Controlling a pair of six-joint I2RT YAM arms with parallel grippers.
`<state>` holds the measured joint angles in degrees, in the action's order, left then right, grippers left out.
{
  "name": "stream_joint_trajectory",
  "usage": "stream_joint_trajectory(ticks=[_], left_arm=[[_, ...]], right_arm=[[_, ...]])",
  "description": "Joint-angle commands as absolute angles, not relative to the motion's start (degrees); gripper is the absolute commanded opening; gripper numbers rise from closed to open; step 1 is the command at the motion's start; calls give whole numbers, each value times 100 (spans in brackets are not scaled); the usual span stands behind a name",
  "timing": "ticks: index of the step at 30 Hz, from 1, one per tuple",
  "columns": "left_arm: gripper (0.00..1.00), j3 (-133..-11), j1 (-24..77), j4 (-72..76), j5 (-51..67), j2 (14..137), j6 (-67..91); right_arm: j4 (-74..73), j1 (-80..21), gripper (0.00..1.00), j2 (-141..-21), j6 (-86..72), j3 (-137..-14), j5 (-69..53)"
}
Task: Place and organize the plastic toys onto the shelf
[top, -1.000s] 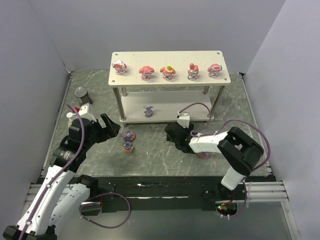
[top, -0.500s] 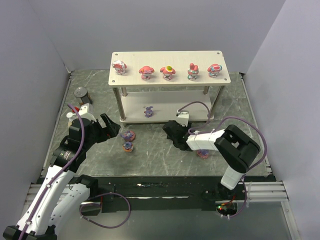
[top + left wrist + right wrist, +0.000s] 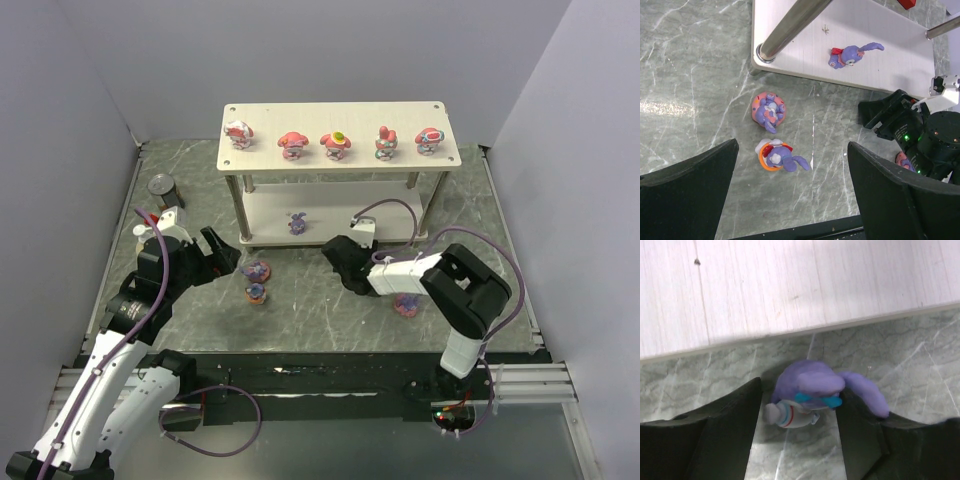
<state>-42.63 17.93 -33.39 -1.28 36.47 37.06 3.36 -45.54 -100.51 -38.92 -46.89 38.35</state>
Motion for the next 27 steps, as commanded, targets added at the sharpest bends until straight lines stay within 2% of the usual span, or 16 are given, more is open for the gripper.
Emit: stream_joint_trajectory(ticks=[1, 5, 6, 8, 9, 12, 22, 27], left_arm=[[96, -4271, 1767, -3085, -44, 3604, 3604], [96, -4271, 1758, -3085, -53, 3604, 3604], [96, -4271, 1767, -3085, -44, 3604, 3604], [96, -4271, 1767, -3085, -44, 3604, 3604], [96, -4271, 1767, -3085, -44, 3612, 3604], [96, -4271, 1767, -3085, -44, 3604, 3604], [96, -4271, 1758, -3094, -44, 3621, 3612], [96, -4271, 1758, -3094, -44, 3621, 3612]], right_arm=[[79, -4456, 59, -10345, -4148, -4623, 3472], [88, -4421, 42, -10301, -4175, -4570, 3533], [88, -4421, 32, -10292, -4175, -4570, 3551], [70, -4421, 23, -10239, -4157, -4570, 3577], [70, -4421, 15, -10222, -4157, -4562, 3577], [44, -4430, 5, -10029, -4131, -4526, 3612], [-167, -4614, 4, -8729, -3709, -4658, 3700], [-114, -4623, 4, -8578, -3507, -4860, 3709]])
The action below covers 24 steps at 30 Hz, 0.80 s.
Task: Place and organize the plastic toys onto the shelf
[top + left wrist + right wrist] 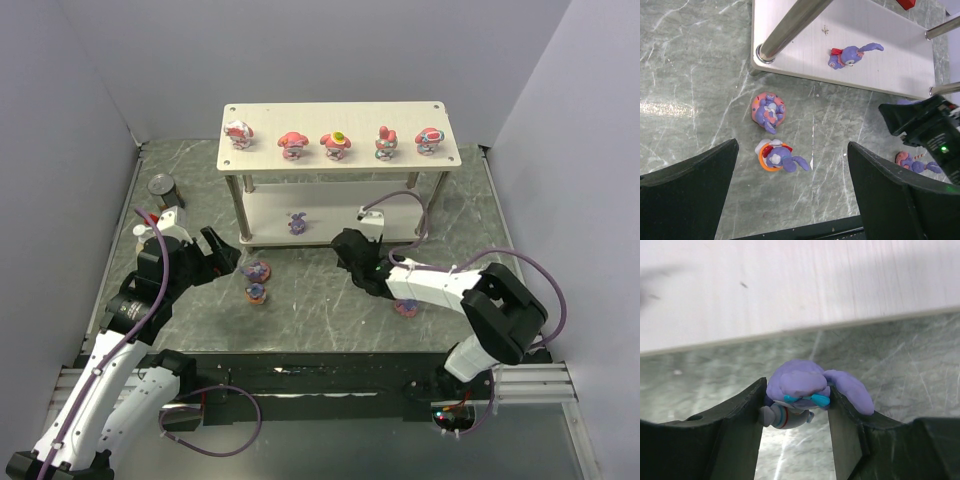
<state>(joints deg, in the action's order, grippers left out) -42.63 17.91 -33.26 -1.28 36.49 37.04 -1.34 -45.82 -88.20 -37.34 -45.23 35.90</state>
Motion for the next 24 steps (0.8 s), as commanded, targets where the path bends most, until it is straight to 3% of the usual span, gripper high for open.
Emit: stream_joint_trajectory(ticks=[1, 15, 24], left_arm=[[96, -4271, 1758, -3094, -44, 3621, 3612], [96, -4271, 1749, -3103, -44, 3621, 3621], [96, -4271, 1749, -3103, -44, 3630, 3621]], right_arm=[[-79, -4623, 4, -8630, -3429, -4947, 3709], [413, -4553, 6, -9904, -2821, -6265, 3771], [650, -4474, 7, -10362, -2699, -6460, 3683]])
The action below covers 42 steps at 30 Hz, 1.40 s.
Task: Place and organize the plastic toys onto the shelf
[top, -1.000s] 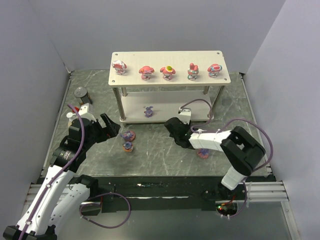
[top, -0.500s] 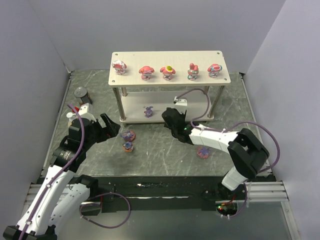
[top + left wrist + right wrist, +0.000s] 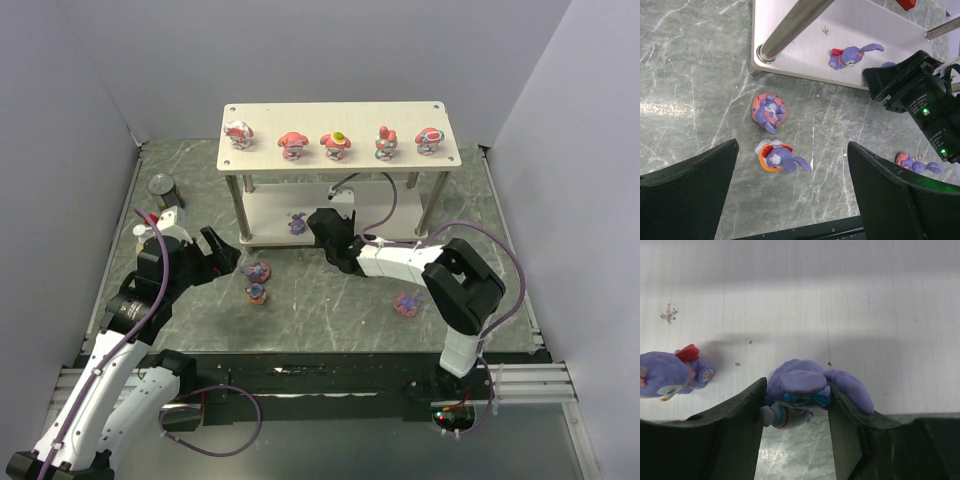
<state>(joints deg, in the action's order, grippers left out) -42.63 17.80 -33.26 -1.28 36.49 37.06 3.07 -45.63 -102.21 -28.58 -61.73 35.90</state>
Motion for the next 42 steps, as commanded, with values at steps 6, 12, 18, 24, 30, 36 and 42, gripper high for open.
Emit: stream_joint_trajectory(ticks=[6, 12, 18, 24, 30, 36, 42], left_arm=[[96, -4271, 1749, -3103, -44, 3647, 3630], [96, -4271, 1749, -3102, -44, 3665, 3621], [96, -4271, 1749, -3094, -44, 3674, 3621], [96, -4271, 1749, -3094, -44, 3665, 3621], [96, -4271, 1740, -3103, -44, 3665, 3621], [96, -4271, 1740, -3094, -44, 3665, 3621], [96, -4271, 1740, -3094, -44, 3674, 3621]], right_arm=[[650, -4421, 10, -10555, -2716, -6565, 3595], [449, -4368, 17, -10749, -2733, -6767, 3516], [431, -4359, 34, -10688, -2760, -6689, 3568], [439, -4368, 52, -10635, -2690, -6662, 3595], [580, -4359, 69, -10494, -2610, -6513, 3472], [615, -4368, 79, -10248, -2672, -6346, 3402], [642, -4377, 85, -9879, -2707, -6082, 3305]])
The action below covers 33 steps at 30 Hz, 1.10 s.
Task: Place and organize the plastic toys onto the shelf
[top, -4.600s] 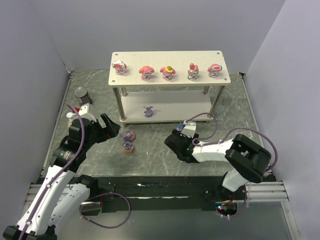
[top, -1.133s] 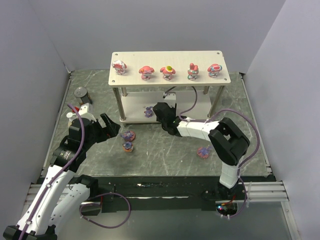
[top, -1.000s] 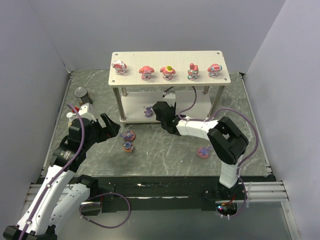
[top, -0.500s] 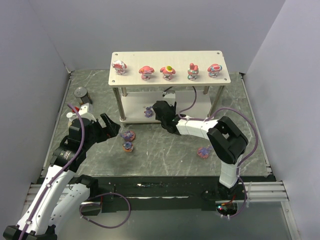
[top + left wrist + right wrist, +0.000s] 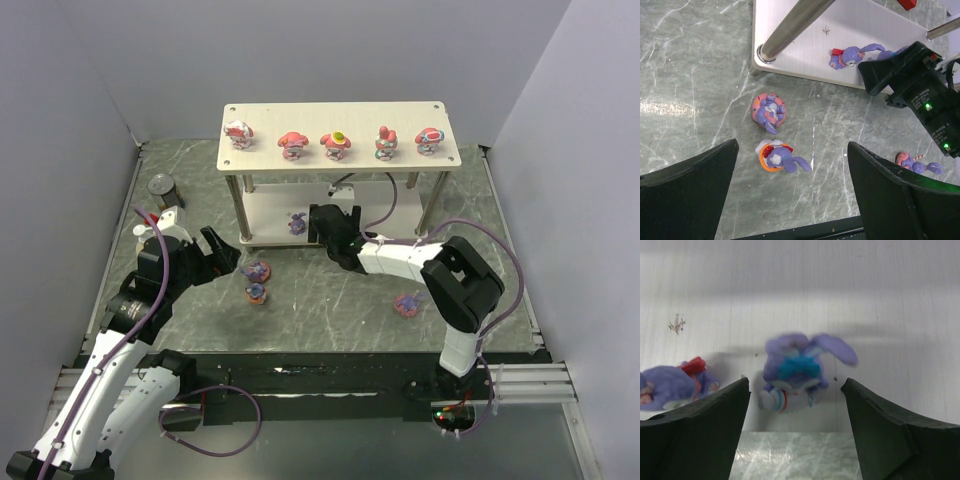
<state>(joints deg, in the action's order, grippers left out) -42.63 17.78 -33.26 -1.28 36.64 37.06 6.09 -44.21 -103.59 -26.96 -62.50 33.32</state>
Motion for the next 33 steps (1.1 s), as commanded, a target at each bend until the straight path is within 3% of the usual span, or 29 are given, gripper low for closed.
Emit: stream_joint_trajectory(ticks=[1, 12, 18, 24, 33], left_arm=[[96, -4271, 1740, -3094, -44, 3656, 3621], [96, -4271, 1723, -3094, -44, 3612, 3621], [96, -4280, 1688, -3120, -79, 3595, 3639], [96, -4324, 1644, -3208, -290, 3516, 3691], [96, -4421, 1600, -3384, -791, 3349, 3814]], right_arm=[[650, -4386, 86, -9827, -2707, -6030, 3287], [703, -4658, 89, -8983, -2637, -5406, 3164], [677, -5720, 88, -8666, -2496, -5221, 3662], [484, -6775, 89, -8341, -3303, -5010, 3964], [395, -7575, 88, -9491, -4174, -5387, 4139]])
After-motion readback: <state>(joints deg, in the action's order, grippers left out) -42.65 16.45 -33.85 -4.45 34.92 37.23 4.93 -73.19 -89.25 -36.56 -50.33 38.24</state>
